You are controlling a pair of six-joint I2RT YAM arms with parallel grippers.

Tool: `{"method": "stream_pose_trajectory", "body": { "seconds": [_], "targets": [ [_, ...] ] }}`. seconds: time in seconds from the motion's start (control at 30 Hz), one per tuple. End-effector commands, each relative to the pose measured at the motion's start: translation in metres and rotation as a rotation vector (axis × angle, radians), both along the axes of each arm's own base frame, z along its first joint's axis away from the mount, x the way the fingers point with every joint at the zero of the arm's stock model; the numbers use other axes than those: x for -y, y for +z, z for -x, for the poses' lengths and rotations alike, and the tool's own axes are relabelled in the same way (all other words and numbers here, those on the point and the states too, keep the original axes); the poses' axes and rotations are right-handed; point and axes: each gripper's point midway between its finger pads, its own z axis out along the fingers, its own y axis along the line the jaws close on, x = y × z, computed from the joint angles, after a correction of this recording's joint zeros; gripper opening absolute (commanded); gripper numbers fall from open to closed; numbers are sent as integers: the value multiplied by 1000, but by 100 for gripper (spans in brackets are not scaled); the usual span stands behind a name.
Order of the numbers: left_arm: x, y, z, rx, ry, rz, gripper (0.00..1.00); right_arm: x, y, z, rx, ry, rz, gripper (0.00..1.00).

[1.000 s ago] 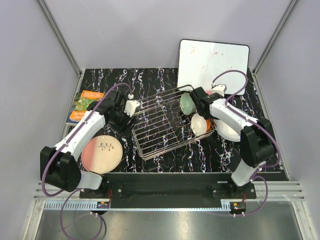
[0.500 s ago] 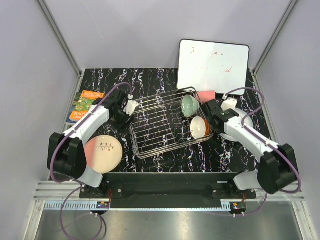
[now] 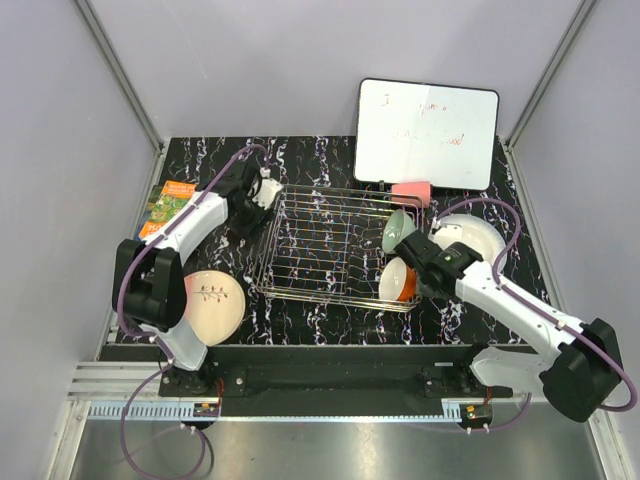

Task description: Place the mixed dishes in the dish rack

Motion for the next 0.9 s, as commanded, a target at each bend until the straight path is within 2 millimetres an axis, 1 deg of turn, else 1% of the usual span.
{"method": "stream_pose_trajectory", "body": {
  "seconds": [0.0,0.03,0.07,0.1,0.13,0.17,0.23,0.27,0.3,0.4,0.47,0.5,0.53,0.57,0.63,0.67,0.7,0.73,0.77,0.8,0.87],
  "targets": [
    [23,-9,13,-41,-56,69,64,-48,-3,2,-49,43,-192,61],
    [21,-12,19,-51,-59,61,63,-45,2,-1,-35,48,-166,62],
    [19,-9,21,-40,-60,57,63,-42,7,-4,-21,49,-150,64],
    [16,-7,24,-37,-62,47,63,-40,20,-13,20,44,-130,64],
    [12,-9,29,-41,-61,35,63,-34,24,-12,12,38,-93,65],
    [10,-1,30,-16,-62,35,63,-34,36,-17,41,30,-89,68],
    [5,2,35,-8,-70,23,63,-28,46,-21,74,3,-65,69],
    [4,8,37,8,-72,28,63,-27,51,-23,92,-1,-65,69],
    [4,9,38,7,-79,31,63,-25,59,-28,126,-12,-58,73],
    [4,13,44,4,-73,41,63,-22,77,-38,190,-28,-45,74],
    [4,17,45,6,-73,44,63,-24,89,-45,226,-29,-52,75],
    [4,19,47,9,-74,47,63,-23,91,-48,233,-27,-40,75],
    [1,21,47,13,-70,45,63,-27,95,-52,244,-20,-49,75],
    [-1,26,48,27,-68,46,63,-30,102,-56,259,-16,-61,75],
    [-11,33,51,32,-62,33,63,-35,103,-60,260,-3,-69,75],
    [-17,38,57,33,-73,28,63,-38,105,-61,262,-1,-78,75],
    [-28,41,57,34,-49,29,63,-39,108,-63,272,3,-86,75],
    [-36,48,59,52,-42,31,63,-39,110,-64,279,7,-88,75],
    [-43,49,64,42,-55,27,63,-38,115,-66,301,3,-85,75],
    [-60,51,65,46,-13,24,63,-39,121,-70,332,9,-92,76],
    [-76,57,67,64,-1,22,63,-37,128,-76,369,1,-92,77]
  ]
}}
